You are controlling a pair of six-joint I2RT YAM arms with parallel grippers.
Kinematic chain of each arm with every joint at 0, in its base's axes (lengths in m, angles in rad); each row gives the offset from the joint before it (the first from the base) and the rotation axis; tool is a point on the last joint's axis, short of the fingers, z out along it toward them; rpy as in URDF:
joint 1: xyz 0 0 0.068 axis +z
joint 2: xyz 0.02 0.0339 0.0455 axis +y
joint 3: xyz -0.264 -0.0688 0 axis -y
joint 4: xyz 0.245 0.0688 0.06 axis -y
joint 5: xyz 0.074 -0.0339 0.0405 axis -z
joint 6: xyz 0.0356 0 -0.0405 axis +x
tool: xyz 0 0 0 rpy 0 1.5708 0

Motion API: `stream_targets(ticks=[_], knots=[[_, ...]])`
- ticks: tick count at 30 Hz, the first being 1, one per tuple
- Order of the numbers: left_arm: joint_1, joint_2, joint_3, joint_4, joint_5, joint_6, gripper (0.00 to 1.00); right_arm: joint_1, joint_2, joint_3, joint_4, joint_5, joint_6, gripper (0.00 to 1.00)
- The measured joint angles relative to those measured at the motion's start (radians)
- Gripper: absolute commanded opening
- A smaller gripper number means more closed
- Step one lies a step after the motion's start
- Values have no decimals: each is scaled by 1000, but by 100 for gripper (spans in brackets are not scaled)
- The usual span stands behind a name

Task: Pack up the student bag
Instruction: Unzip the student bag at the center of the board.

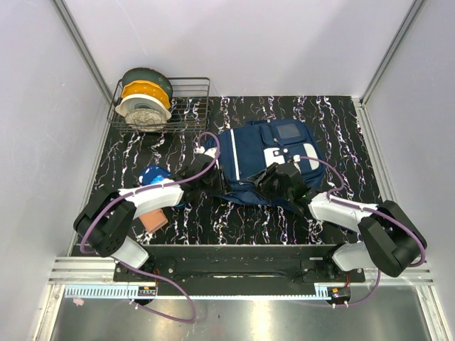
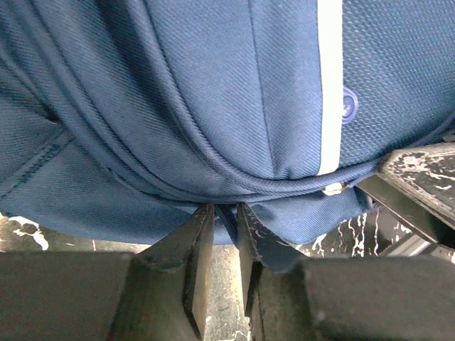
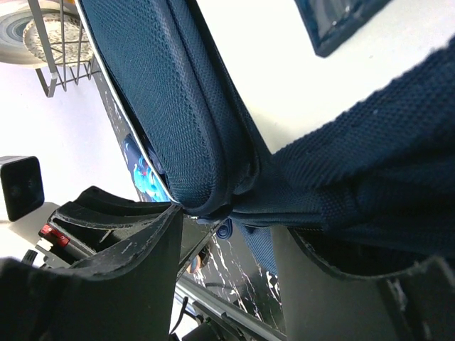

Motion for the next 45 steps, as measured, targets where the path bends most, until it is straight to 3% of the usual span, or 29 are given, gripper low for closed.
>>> stream_targets(ticks=[2, 4, 9, 13, 22, 34, 45], knots=[[-2, 0, 0, 1, 8, -3, 21, 0, 0, 0, 1, 2, -3, 57], [-4, 0, 2, -1, 12, -3, 40, 0, 0, 0, 1, 3, -3, 57], [-21, 0, 14, 1, 31, -6, 47, 0, 6, 0, 7, 3, -4, 57], [-26, 2, 19, -2, 32, -5, 38, 0, 16, 2, 9, 3, -4, 58], [-27, 47, 34, -37, 39, 5, 0, 0, 26, 3, 13, 1, -8, 58], [-27, 36, 39, -89, 16, 47, 0, 0, 26, 4, 16, -2, -16, 61], [-32, -42, 90, -222, -13, 227, 0, -2, 25, 9, 60, -93, 30, 63]])
